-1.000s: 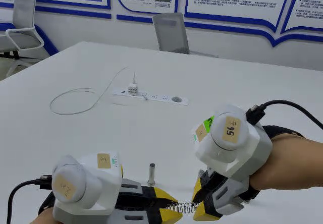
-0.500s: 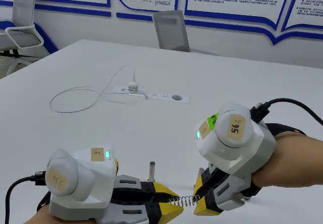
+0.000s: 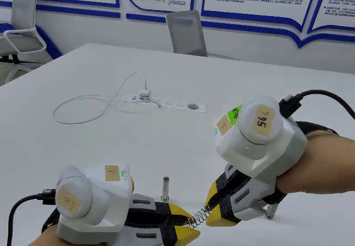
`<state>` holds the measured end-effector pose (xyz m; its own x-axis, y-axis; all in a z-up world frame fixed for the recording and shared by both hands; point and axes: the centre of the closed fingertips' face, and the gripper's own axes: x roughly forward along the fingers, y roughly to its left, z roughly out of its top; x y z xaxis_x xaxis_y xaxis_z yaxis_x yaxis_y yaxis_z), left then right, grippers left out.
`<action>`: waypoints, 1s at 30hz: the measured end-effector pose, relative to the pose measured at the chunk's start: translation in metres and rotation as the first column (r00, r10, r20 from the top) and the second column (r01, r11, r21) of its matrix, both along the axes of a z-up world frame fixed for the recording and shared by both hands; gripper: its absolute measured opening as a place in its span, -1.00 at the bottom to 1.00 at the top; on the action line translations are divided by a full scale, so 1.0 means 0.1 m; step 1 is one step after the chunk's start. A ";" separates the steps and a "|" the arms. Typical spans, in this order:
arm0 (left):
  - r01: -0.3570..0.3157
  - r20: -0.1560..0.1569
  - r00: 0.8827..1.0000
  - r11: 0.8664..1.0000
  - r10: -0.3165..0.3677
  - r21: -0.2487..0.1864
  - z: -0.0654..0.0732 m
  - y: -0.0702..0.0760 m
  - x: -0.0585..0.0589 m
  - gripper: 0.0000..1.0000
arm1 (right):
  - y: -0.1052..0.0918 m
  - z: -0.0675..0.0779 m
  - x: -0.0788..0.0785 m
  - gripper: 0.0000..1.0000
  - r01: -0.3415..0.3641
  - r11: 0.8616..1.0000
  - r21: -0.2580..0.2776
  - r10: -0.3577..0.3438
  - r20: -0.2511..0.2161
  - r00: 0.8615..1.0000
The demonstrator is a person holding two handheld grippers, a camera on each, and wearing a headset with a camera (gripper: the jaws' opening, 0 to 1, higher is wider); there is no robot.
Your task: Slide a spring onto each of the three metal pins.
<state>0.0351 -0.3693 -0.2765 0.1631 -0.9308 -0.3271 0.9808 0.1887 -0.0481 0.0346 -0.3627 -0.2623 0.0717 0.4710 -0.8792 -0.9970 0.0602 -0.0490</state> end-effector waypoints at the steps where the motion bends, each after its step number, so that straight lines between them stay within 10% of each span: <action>1: 0.001 0.000 1.000 1.000 -0.001 0.002 0.00 0.00 0.00 -0.79 | 0.02 0.01 -0.01 -0.76 -0.003 1.000 0.001 0.003 0.000 1.000; 30: -0.015 0.004 1.000 1.000 0.015 -0.002 -0.01 0.00 0.00 -0.76 | 0.19 0.09 -0.05 -0.76 -0.035 0.999 0.005 0.035 0.009 0.999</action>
